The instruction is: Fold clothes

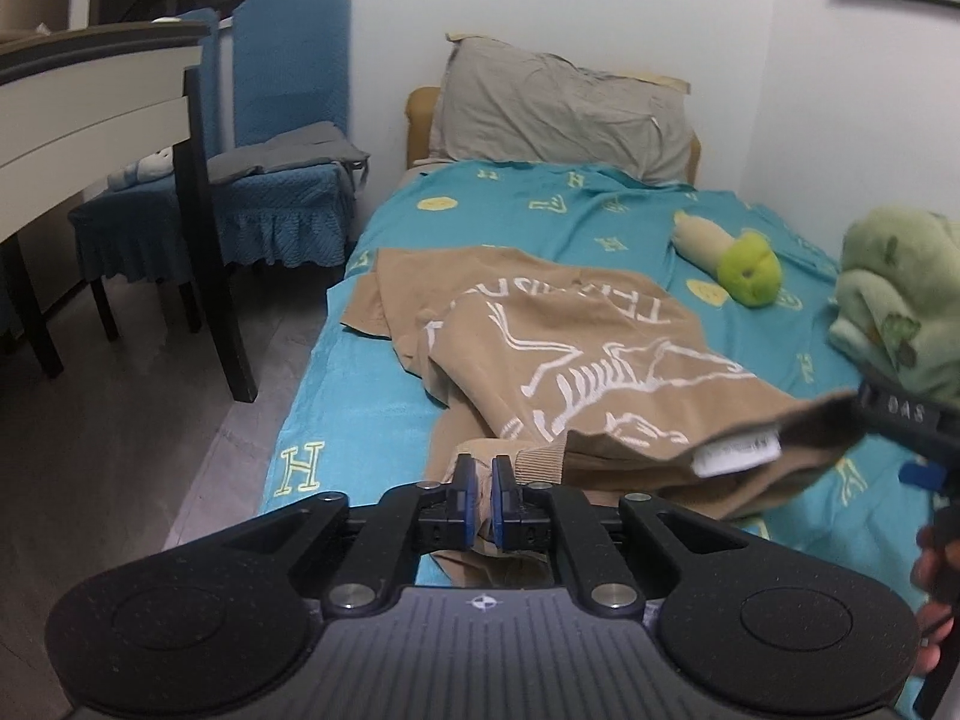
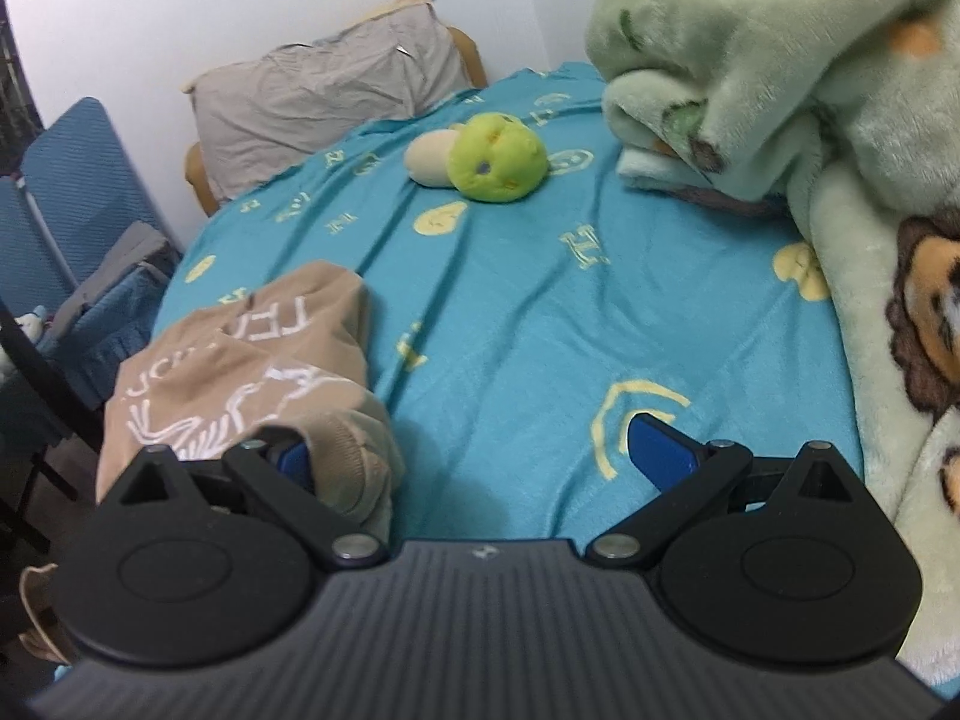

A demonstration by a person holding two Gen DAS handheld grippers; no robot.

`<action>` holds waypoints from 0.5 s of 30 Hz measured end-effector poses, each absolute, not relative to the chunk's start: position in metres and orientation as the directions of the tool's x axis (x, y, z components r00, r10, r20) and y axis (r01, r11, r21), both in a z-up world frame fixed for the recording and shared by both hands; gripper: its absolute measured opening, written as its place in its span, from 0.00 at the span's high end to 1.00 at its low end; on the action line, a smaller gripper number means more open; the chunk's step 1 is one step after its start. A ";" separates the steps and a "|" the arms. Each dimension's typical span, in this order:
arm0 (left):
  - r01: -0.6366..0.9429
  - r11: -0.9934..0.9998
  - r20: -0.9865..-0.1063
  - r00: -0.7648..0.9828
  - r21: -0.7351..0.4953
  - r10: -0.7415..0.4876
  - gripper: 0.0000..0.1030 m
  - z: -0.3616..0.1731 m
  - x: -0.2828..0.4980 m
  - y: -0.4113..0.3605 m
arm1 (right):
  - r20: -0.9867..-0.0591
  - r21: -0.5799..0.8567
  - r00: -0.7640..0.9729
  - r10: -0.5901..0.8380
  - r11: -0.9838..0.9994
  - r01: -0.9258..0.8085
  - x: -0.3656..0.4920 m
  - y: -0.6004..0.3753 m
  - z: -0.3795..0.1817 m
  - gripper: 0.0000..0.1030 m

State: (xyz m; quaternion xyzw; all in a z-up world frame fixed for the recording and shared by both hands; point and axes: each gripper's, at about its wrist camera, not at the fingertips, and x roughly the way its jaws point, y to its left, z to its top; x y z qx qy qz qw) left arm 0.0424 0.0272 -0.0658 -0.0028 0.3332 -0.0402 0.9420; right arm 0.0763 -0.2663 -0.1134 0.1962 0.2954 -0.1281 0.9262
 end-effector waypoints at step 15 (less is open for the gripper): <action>0.131 0.990 -0.505 0.853 -0.045 -0.135 0.21 -0.042 0.016 0.013 | -0.601 0.334 0.795 -0.078 0.880 0.339 0.078 -0.268 -0.112 0.01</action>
